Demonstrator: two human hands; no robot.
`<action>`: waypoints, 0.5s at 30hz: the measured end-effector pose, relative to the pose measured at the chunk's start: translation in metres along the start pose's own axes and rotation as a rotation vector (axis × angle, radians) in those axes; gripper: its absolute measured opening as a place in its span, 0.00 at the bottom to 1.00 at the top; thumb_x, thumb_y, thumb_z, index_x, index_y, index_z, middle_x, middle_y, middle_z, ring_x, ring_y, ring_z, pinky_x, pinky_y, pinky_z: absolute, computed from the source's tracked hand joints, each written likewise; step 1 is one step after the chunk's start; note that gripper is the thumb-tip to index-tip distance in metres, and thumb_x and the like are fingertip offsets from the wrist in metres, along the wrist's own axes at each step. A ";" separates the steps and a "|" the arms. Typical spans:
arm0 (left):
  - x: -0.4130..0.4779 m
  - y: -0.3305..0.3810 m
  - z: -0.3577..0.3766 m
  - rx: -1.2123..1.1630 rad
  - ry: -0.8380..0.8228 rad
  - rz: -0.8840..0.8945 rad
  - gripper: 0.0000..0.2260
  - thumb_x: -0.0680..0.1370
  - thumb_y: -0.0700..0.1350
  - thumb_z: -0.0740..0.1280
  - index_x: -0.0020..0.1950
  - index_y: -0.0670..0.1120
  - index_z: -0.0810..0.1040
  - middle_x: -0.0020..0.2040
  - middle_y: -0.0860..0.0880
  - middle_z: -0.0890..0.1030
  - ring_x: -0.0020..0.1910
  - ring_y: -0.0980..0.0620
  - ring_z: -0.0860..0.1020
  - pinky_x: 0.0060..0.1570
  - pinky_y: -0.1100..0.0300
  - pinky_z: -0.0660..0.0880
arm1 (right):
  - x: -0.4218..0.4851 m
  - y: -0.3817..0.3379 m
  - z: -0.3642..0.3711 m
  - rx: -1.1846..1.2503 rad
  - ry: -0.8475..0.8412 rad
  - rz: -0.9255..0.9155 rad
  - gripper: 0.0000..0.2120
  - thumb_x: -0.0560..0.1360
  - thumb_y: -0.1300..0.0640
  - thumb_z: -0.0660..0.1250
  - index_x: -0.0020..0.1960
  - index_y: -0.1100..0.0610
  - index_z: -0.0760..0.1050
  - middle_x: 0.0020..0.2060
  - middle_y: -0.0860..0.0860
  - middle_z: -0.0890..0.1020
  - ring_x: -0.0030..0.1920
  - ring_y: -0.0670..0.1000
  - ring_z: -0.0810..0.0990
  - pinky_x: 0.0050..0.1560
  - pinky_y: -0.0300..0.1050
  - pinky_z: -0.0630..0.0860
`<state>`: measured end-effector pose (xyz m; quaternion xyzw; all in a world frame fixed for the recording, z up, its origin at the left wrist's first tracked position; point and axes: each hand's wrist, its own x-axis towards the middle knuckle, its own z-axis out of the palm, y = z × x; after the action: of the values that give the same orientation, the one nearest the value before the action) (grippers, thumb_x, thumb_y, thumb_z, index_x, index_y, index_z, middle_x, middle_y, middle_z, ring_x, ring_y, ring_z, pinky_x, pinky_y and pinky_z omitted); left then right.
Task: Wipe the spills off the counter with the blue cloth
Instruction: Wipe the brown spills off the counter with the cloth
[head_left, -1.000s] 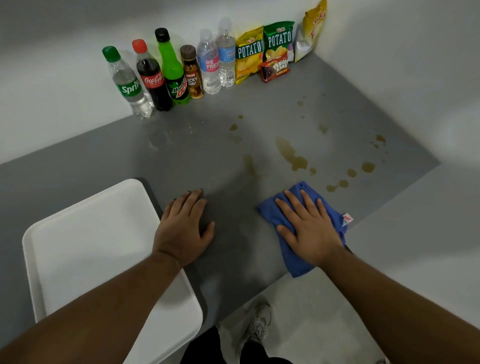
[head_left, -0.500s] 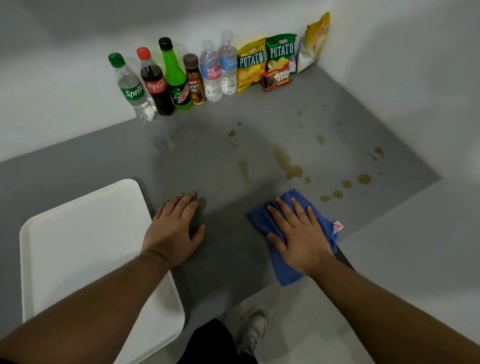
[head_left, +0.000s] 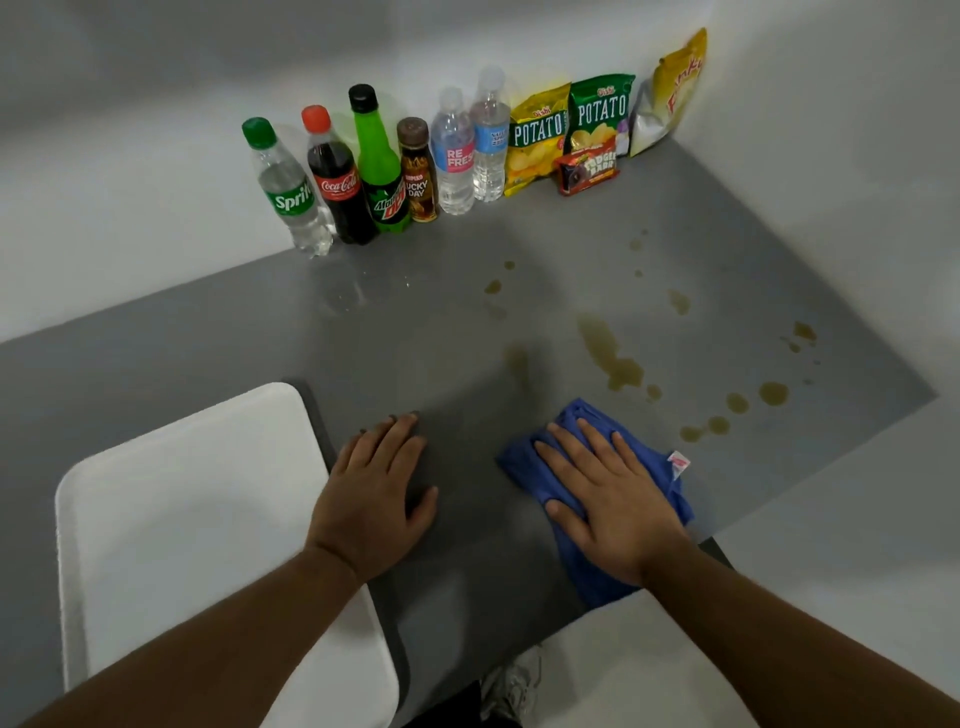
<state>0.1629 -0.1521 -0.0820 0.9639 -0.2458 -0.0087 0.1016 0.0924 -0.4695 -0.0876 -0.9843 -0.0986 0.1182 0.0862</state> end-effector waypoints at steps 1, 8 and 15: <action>0.000 -0.001 0.000 -0.001 0.010 0.010 0.27 0.79 0.60 0.63 0.73 0.45 0.75 0.79 0.45 0.71 0.76 0.40 0.71 0.76 0.40 0.69 | 0.005 0.000 -0.002 0.005 -0.005 0.031 0.31 0.83 0.33 0.40 0.83 0.40 0.39 0.83 0.41 0.42 0.82 0.50 0.36 0.81 0.57 0.37; 0.000 -0.003 0.003 0.002 0.039 0.028 0.27 0.79 0.60 0.64 0.73 0.45 0.76 0.78 0.44 0.72 0.75 0.40 0.72 0.75 0.40 0.69 | 0.054 -0.040 -0.006 0.026 0.021 0.318 0.34 0.81 0.32 0.35 0.83 0.44 0.38 0.82 0.46 0.38 0.82 0.57 0.35 0.80 0.62 0.37; 0.007 -0.007 0.001 0.017 0.050 0.047 0.27 0.77 0.61 0.64 0.70 0.45 0.77 0.74 0.43 0.75 0.71 0.39 0.75 0.72 0.39 0.72 | 0.019 -0.004 0.000 0.016 0.019 0.142 0.31 0.83 0.32 0.40 0.83 0.39 0.39 0.82 0.40 0.41 0.83 0.50 0.38 0.81 0.54 0.35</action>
<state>0.1723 -0.1500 -0.0845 0.9587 -0.2657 0.0199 0.0996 0.1102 -0.4615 -0.0908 -0.9892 -0.0268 0.1154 0.0863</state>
